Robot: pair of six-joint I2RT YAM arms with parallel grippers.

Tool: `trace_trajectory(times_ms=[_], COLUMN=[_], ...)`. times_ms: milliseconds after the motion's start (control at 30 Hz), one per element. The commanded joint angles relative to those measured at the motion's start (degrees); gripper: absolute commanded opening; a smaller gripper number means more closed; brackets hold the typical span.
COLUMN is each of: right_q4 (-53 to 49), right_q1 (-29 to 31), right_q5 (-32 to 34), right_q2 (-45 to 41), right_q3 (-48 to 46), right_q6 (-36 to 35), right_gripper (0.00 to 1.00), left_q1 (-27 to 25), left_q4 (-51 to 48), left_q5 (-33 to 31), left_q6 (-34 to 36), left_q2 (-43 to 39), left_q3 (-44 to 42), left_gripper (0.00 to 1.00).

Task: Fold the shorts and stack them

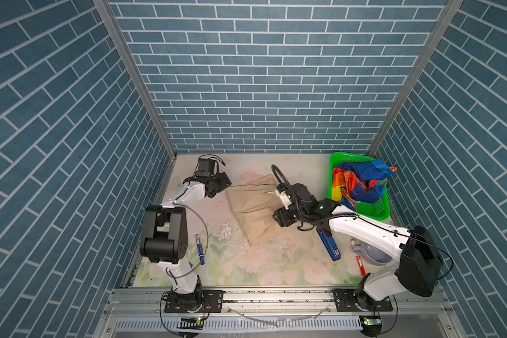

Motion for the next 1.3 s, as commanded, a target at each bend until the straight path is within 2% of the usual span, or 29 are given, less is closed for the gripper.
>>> trace_trajectory(times_ms=[0,200,433,500,533,600,633,833,1033,1200,1267], right_q4=[-4.85,3.34,4.78,4.08,3.57,3.12,3.12,3.16,4.16,3.15,2.79], right_q1=[-5.21,-8.36,-9.62,-9.98,-10.1,-10.21,-10.27,-10.71,-10.69,-10.65,-10.48], right_q5=[-2.19,-8.88,-5.56,-4.83,-4.4,-4.06,-2.65,1.82,2.33,6.77,9.23], right_q2=[4.45,11.66,20.32,22.43,23.4,24.4,24.62,24.34,25.31,19.44,15.72], right_q3=[3.83,6.96,13.6,14.77,15.02,14.5,13.73,7.76,5.34,4.75,4.08], right_q6=[2.26,5.07,5.84,6.51,6.72,7.26,7.35,7.88,7.89,5.9,4.9], right_gripper=[0.7,0.62,0.6,0.51,0.43,0.13,0.02,0.0,0.0,0.0,0.0], left_q1=[-0.64,-2.69,-5.38,-5.7,-5.71,-5.71,-5.71,-5.88,-6.72,-7.6,-7.77], left_q4=[-1.81,2.84,5.58,6.07,6.42,6.8,6.95,7.75,8.66,10.5,11.41], left_q5=[-1.35,1.76,3.01,2.84,2.9,3.11,3.22,4.11,5.05,6.17,6.46], left_q6=[0.15,-1.92,-3.46,-3.98,-4.3,-4.52,-4.6,-4.87,-5.7,-6.52,-6.89], left_q2=[-4.95,-8.54,-7.98,-8.42,-8.58,-8.86,-9.01,-8.37,-7.98,-7.91,-7.53], left_q3=[-6.58,-17.59,-22.01,-22.96,-23.43,-24.04,-24.18,-24.2,-24.45,-25.49,-26.15], left_gripper=[0.79,0.77,0.76,0.77,0.77,0.78,0.78,0.79,0.8,0.83,0.8])
